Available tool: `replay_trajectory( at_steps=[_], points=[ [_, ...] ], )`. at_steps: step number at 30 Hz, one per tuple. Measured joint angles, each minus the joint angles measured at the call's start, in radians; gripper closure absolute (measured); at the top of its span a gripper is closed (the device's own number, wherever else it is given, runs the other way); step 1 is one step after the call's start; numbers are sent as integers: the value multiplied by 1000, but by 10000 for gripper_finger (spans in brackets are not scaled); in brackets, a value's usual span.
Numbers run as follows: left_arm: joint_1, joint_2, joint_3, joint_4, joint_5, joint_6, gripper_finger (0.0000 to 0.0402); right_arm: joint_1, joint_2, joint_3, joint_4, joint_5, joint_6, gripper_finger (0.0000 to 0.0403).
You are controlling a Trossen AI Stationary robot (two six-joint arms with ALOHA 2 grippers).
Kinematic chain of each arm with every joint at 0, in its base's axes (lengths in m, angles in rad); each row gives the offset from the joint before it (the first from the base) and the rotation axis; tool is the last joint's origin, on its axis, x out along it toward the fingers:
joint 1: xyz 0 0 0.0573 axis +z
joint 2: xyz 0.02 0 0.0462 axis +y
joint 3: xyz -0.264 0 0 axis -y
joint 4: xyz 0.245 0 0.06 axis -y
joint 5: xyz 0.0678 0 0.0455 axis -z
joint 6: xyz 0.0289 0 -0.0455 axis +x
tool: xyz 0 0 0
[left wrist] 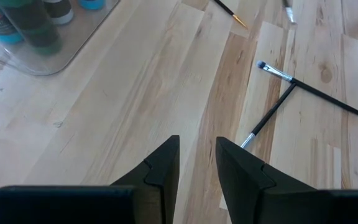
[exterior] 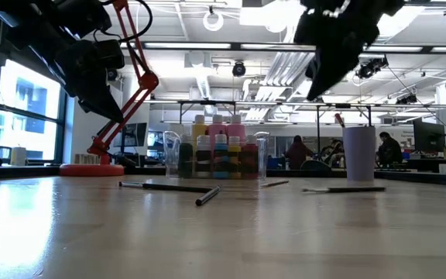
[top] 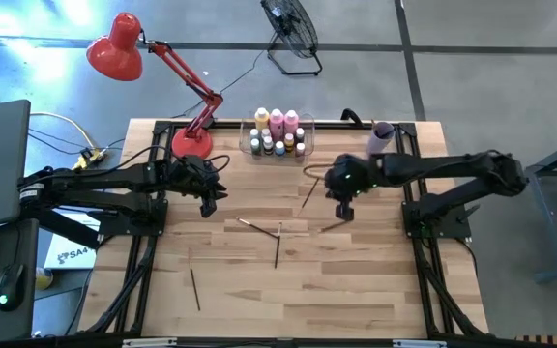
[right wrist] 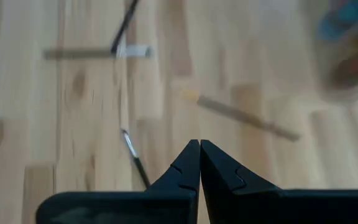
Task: Pick & Place Paint Supplies
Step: Put the black paint brush into the violet cup
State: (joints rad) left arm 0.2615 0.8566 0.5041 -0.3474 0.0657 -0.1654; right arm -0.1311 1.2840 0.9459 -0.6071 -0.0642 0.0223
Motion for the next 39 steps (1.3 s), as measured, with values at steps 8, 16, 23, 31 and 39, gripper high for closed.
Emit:
replay_trajectory(
  at_steps=[8, 16, 23, 31, 39],
  points=[
    [0, 0, 0, -13, 0, 0, 300, 72, 149, 0, -187, -218, 44, 400],
    [0, 0, 0, -15, -2, 0, 300, 233, 247, -53, -309, -430, 252, 400],
    [0, 0, 0, -14, -6, 2, 300, 399, 293, -195, -40, -492, 442, 400],
    [0, 0, 0, -14, -9, -5, 300, 539, 293, -285, 197, -577, 719, 400],
    [0, 0, -9, -9, -9, -23, 300, 667, 293, -353, 272, -590, 947, 400]
  ],
)
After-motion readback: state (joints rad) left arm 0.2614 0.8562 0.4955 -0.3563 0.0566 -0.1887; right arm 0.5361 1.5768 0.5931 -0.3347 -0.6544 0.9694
